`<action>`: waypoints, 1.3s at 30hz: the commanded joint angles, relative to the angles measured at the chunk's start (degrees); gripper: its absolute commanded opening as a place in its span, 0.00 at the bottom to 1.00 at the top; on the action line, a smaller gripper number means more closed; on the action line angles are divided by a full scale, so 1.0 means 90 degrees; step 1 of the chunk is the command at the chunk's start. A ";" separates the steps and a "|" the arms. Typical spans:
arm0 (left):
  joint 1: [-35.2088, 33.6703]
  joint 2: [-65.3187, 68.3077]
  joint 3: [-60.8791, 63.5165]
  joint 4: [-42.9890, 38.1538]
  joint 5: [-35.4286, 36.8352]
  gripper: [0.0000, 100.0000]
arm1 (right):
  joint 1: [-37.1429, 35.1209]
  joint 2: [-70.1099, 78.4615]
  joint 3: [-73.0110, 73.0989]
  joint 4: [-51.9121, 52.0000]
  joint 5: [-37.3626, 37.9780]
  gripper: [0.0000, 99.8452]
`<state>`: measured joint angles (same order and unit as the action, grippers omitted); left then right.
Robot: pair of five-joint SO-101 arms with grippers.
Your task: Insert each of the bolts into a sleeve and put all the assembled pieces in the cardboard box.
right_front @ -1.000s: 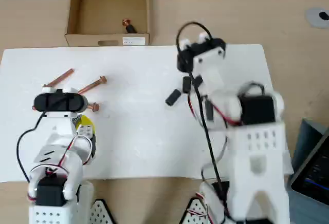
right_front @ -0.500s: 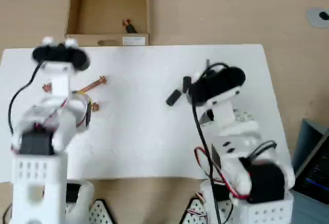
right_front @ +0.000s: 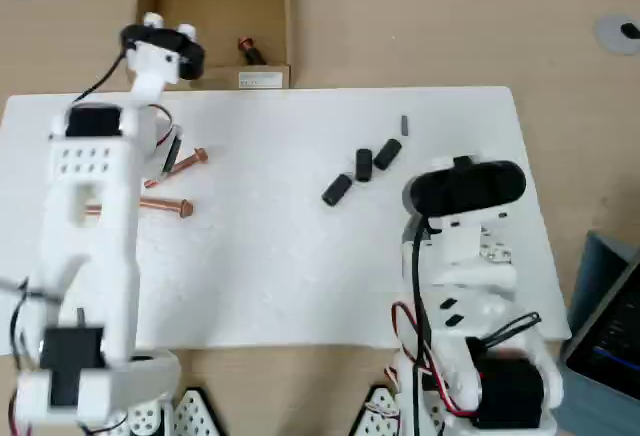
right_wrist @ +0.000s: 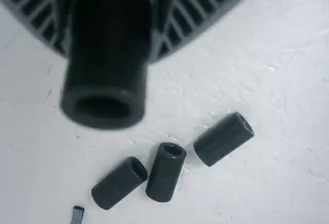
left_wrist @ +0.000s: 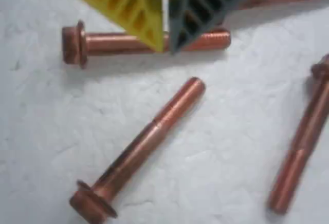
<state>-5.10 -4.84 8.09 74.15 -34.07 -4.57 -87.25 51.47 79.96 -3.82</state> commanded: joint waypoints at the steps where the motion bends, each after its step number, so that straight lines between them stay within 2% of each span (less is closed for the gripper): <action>1: -0.0039 0.0933 -0.1260 0.0361 -0.0518 0.01 | 0.0083 -0.0132 0.0005 -0.0166 -0.0049 0.01; 6: -0.0039 0.2183 -0.2598 0.0840 -0.1250 0.01 | 0.0083 -0.0103 0.0005 -0.0166 -0.0049 0.01; 14: 0.0010 0.3717 -0.4435 0.1983 -0.1944 0.01 | 0.0083 -0.0083 0.0015 -0.0166 -0.0039 0.01; 18: -0.0010 0.4332 -0.5050 0.2227 -0.2032 0.10 | 0.0083 -0.0083 0.0200 -0.0176 -0.0020 0.01; 20: 0.0000 0.4547 -0.5275 0.2266 -0.2032 0.13 | 0.0083 -0.0083 0.0230 -0.0186 -0.0020 0.01; 34: 0.0215 0.5397 -0.5607 0.2002 -0.2032 0.13 | 0.0054 -0.0083 0.0239 -0.0264 -0.0020 0.01; 39: 0.0186 0.5690 -0.5607 0.1690 -0.2051 0.07 | 0.0054 -0.0083 0.0239 -0.0264 -0.0020 0.01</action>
<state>-3.87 46.33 -39.65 90.68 -52.18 -4.57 -87.78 53.67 79.08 -3.82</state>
